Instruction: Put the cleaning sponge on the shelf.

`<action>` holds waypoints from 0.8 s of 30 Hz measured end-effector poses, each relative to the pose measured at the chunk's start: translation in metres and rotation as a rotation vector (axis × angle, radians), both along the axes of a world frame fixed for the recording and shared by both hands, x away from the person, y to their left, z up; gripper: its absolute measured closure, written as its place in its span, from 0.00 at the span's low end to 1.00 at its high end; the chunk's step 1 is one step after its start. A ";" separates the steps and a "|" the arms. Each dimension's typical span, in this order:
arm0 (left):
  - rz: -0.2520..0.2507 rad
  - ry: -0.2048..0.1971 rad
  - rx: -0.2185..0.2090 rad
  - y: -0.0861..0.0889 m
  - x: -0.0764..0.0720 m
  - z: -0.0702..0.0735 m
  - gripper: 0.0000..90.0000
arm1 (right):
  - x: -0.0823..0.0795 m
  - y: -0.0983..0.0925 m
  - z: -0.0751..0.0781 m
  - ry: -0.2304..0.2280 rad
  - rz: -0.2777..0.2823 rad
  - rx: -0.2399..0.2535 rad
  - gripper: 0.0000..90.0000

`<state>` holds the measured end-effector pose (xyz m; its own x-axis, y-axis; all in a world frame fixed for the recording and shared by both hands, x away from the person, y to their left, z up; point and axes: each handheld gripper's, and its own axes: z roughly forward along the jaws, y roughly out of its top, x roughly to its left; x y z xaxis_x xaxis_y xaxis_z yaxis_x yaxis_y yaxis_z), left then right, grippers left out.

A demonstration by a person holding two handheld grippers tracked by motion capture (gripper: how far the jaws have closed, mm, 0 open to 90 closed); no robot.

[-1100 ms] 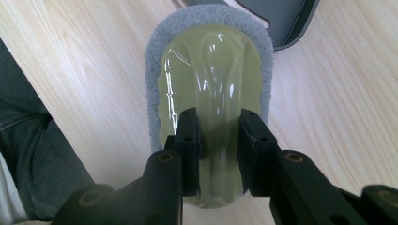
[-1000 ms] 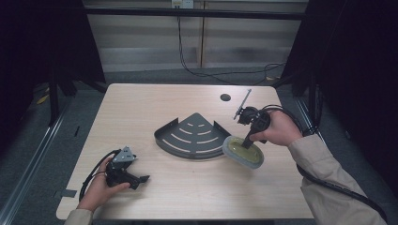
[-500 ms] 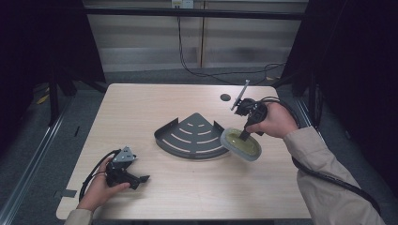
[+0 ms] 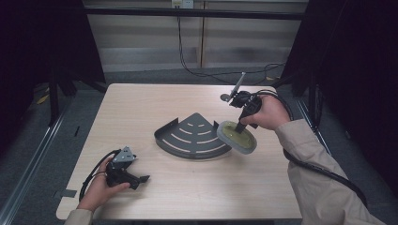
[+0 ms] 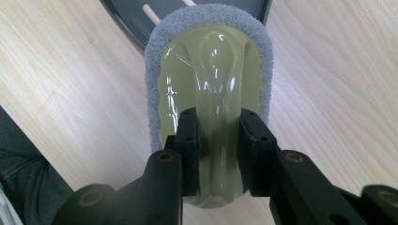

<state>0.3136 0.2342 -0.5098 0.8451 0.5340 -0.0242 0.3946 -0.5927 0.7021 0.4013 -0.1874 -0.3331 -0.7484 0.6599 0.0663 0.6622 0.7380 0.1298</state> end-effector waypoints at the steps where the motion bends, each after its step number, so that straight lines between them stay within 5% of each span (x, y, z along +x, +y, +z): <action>1: 0.000 -0.001 0.000 0.000 0.000 0.000 0.01 | 0.002 0.000 0.000 -0.005 -0.004 0.002 0.80; 24: 0.001 0.000 0.000 0.000 0.000 0.000 0.00 | 0.026 0.024 0.004 -0.010 -0.092 -0.002 0.80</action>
<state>0.3136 0.2342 -0.5098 0.8448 0.5345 -0.0237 0.3946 -0.5926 0.7022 0.4275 -0.1638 -0.3292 -0.6851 0.7261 0.0578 0.7260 0.6743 0.1347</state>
